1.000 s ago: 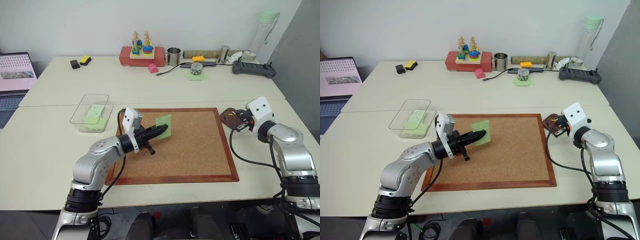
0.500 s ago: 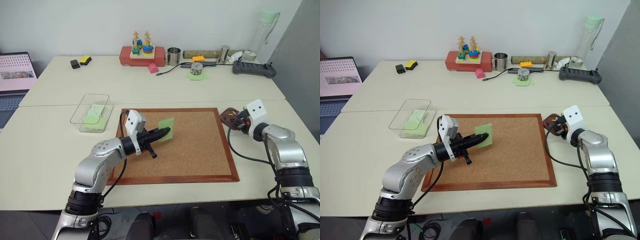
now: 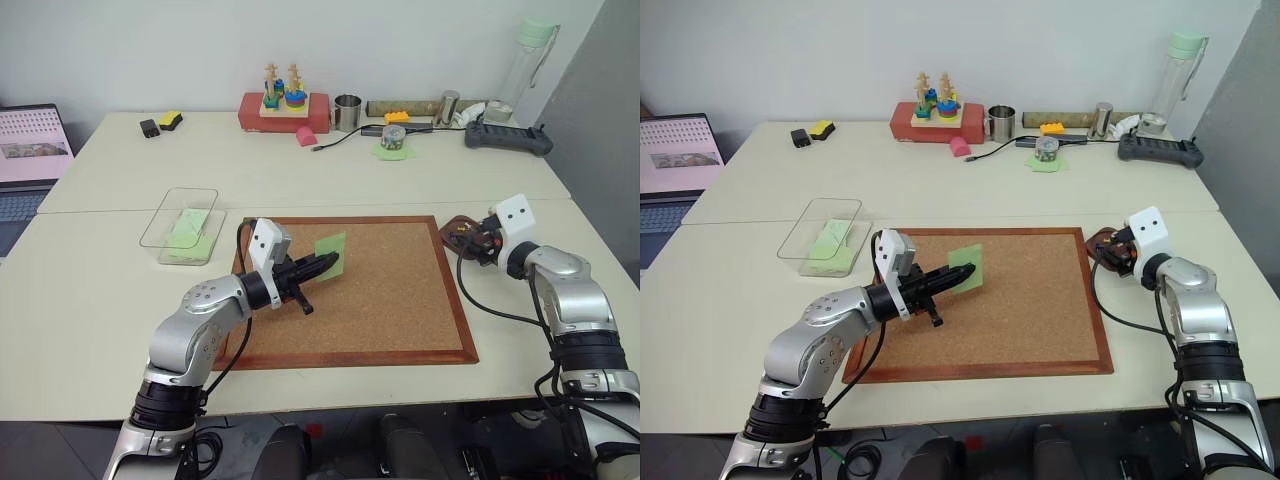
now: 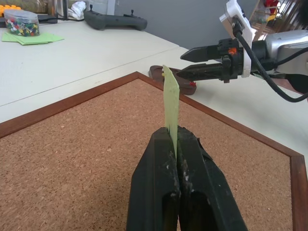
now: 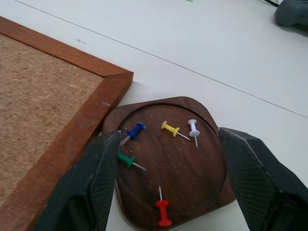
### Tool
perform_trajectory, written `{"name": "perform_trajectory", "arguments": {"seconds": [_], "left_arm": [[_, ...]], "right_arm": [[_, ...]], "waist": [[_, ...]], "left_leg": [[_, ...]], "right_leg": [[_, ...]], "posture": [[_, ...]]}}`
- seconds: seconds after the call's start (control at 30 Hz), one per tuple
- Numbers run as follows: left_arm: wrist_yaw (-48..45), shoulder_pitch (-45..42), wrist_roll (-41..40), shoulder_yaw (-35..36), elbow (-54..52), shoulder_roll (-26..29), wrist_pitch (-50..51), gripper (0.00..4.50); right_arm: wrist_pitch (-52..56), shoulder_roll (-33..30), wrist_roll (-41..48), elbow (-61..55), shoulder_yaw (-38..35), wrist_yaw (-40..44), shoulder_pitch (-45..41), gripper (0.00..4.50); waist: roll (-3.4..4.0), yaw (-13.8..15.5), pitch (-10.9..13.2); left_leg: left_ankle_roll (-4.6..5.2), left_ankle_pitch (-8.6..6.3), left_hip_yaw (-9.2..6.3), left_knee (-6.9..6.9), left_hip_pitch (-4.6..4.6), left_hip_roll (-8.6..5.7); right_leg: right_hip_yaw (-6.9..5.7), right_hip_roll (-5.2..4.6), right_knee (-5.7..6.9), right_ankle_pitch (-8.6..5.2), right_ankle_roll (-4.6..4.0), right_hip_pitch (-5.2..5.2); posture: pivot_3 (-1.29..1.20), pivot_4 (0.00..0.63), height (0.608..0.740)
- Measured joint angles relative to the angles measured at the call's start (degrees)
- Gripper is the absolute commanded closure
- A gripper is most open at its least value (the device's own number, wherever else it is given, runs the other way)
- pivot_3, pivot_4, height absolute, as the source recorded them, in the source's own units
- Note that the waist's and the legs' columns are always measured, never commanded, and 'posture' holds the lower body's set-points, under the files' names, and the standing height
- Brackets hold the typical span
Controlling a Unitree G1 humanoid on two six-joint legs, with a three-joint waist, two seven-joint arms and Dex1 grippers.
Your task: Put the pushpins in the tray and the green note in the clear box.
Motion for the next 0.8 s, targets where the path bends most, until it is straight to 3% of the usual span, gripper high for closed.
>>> {"name": "perform_trajectory", "arguments": {"seconds": [0.2,0.43,0.6,0.8], "left_arm": [[1.1,0.2,0.0,2.4,-0.6,1.0,-0.2,4.5],[8.8,1.4,3.1,13.1,-3.0,6.3,-3.2,4.5],[13.6,3.7,8.5,19.4,0.3,11.6,-6.7,4.5],[17.9,1.5,14.4,20.6,7.5,15.8,-7.8,4.5]], "right_arm": [[-2.3,-1.4,2.7,-2.9,0.1,5.1,0.1,1.15],[-0.3,-8.5,16.6,-28.3,5.2,27.8,0.7,1.15],[10.5,-5.3,24.5,-34.1,6.8,26.8,-7.9,1.15],[21.1,-1.2,28.8,-33.1,6.8,20.5,-14.2,1.15]], "waist": [[0.04,-0.1,0.0],[0.04,-0.2,0.1],[0.01,0.0,0.1],[-0.02,0.8,0.1]], "left_leg": [[0.0,0.0,-0.01,-0.01,-0.01,0.02],[0.01,-0.01,-0.26,-0.02,0.01,0.11],[0.0,0.0,-0.34,0.03,0.02,0.1],[0.0,0.0,-0.37,0.0,-0.18,0.08]], "right_leg": [[0.0,0.01,0.0,0.0,0.01,-0.02],[-0.1,0.06,-0.02,-0.1,0.16,0.0],[-0.04,0.01,-0.04,-0.06,0.11,0.0],[-0.29,-0.06,-0.27,0.01,0.0,0.0]], "posture": [[0.0,0.15,0.74],[0.0,0.15,0.74],[0.0,0.15,0.74],[0.0,0.15,0.74]]}}
